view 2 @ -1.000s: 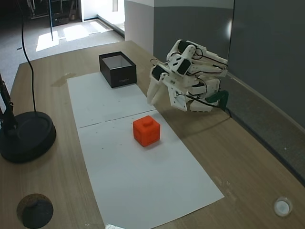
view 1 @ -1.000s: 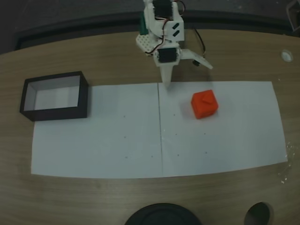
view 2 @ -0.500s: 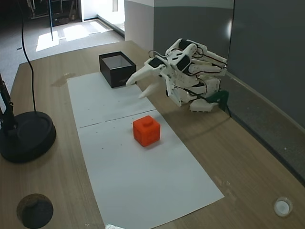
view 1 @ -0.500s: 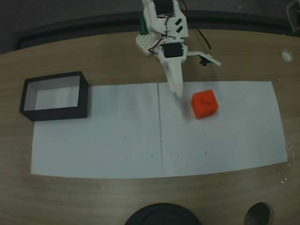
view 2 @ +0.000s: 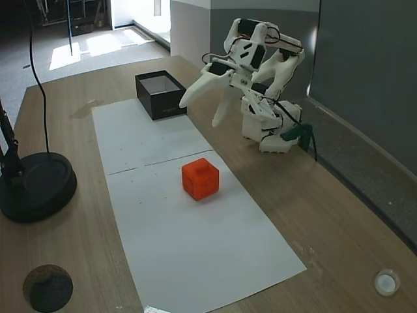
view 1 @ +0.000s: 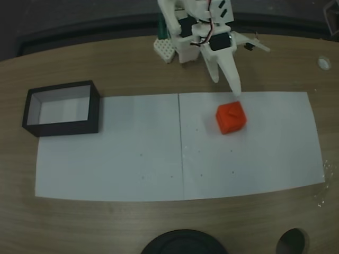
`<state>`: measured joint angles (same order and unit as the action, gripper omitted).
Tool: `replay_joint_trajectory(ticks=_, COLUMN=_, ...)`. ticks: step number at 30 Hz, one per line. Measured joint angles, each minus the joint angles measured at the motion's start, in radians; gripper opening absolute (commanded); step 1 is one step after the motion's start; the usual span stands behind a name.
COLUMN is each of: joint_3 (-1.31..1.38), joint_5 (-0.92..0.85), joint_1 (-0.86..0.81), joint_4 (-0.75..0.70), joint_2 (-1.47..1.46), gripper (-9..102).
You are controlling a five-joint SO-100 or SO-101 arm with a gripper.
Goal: Grab a orange square and put it in the box.
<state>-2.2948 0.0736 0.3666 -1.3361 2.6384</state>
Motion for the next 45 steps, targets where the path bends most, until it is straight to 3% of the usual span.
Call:
replay_joint_trajectory(ticks=13, joint_3=0.230, joint_5=0.034, joint_1=0.044, joint_4=-0.005, joint_2=-0.624, gripper=44)
replay_joint_trajectory(ticks=32, joint_3=0.258, joint_5=0.057, joint_1=0.087, joint_4=0.107, joint_2=-0.871, gripper=43)
replay_joint_trajectory(ticks=40, joint_3=0.273, joint_5=0.057, joint_1=0.087, joint_4=0.120, joint_2=-0.907, gripper=17)
replay_joint_trajectory(ticks=45, joint_3=0.285, joint_5=0.057, joint_1=0.084, joint_4=0.118, joint_2=-0.905, gripper=15)
